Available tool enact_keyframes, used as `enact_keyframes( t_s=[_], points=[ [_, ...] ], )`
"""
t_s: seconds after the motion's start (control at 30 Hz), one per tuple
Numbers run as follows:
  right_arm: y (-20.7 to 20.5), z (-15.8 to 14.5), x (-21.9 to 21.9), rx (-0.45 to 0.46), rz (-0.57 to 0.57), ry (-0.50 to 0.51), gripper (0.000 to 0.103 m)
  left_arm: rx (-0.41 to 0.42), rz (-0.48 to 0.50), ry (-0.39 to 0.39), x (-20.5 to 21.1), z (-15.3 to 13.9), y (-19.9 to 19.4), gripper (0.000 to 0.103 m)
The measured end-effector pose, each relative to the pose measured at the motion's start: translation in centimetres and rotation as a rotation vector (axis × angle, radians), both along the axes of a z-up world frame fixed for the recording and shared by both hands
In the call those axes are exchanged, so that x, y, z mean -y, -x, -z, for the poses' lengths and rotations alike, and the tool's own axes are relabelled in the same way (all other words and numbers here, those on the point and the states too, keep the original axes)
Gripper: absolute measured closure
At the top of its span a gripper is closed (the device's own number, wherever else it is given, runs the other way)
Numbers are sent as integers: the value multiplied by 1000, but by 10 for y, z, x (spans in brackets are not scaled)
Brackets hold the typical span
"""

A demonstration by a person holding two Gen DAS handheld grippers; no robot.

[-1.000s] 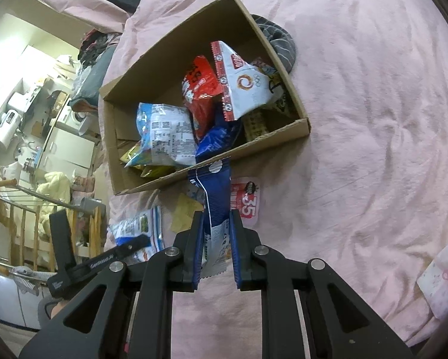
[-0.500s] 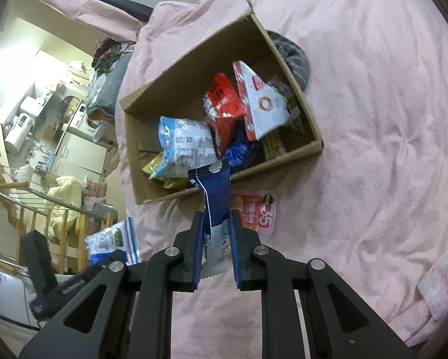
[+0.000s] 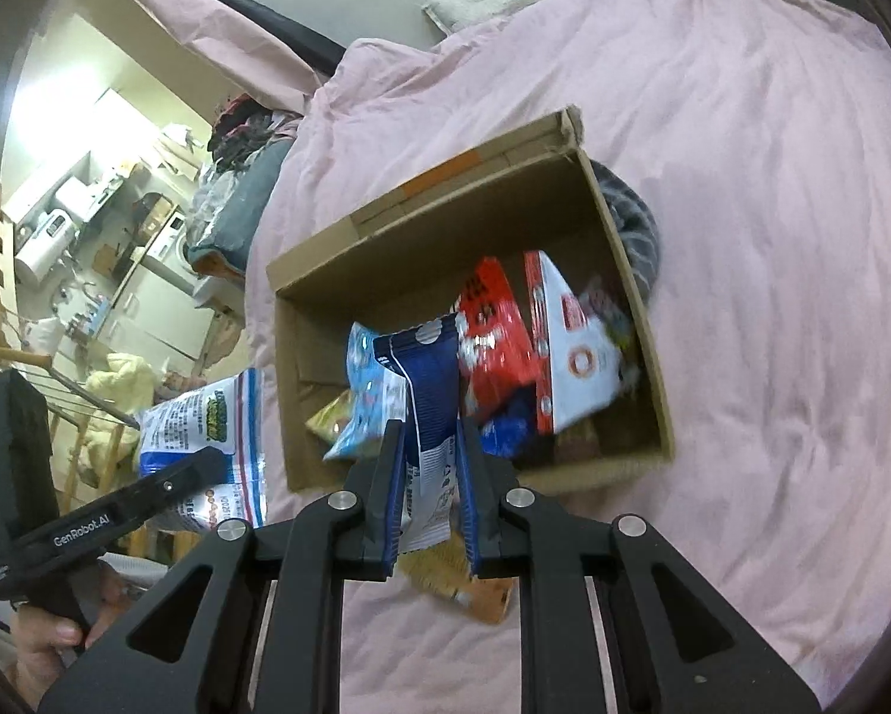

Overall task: Organize snacks
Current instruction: 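Carry the candy stick and chip bag into the box while both grippers open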

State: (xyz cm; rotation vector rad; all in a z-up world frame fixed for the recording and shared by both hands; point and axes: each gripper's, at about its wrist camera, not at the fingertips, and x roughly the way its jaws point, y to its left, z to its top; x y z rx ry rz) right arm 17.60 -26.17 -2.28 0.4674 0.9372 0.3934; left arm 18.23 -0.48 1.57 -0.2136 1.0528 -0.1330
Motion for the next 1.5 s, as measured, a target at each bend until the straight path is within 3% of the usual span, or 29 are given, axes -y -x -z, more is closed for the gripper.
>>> enact_keyframes(
  t_s=[0.2, 0.6, 0.87, 1.07, 1.27, 1.3, 1.4, 1.5],
  points=[
    [-31, 10, -10, -14, 8, -27, 86, 0, 17, 9, 8, 14, -34, 56],
    [-77, 33, -27, -44, -14, -2, 86, 24, 60, -99, 28, 45, -89, 56],
    [-99, 52, -32, -89, -13, 54, 86, -14, 42, -79, 28, 66, -116, 55],
    [-101, 59, -29, -123, -18, -1, 82, -66, -14, -32, 19, 75, -129, 45],
    [-98, 54, -20, -121, -6, -71, 80, -28, -6, -32, 18, 62, -119, 24],
    [-98, 54, -19, -119, -2, -80, 74, -17, -12, -26, 17, 59, -117, 22],
    [-93, 47, -16, -97, 1, -125, 32, 7, -34, -18, 15, 49, -112, 11],
    [-90, 35, -15, -47, 14, -128, 31, 25, -42, -1, 11, 39, -109, 10]
  ],
)
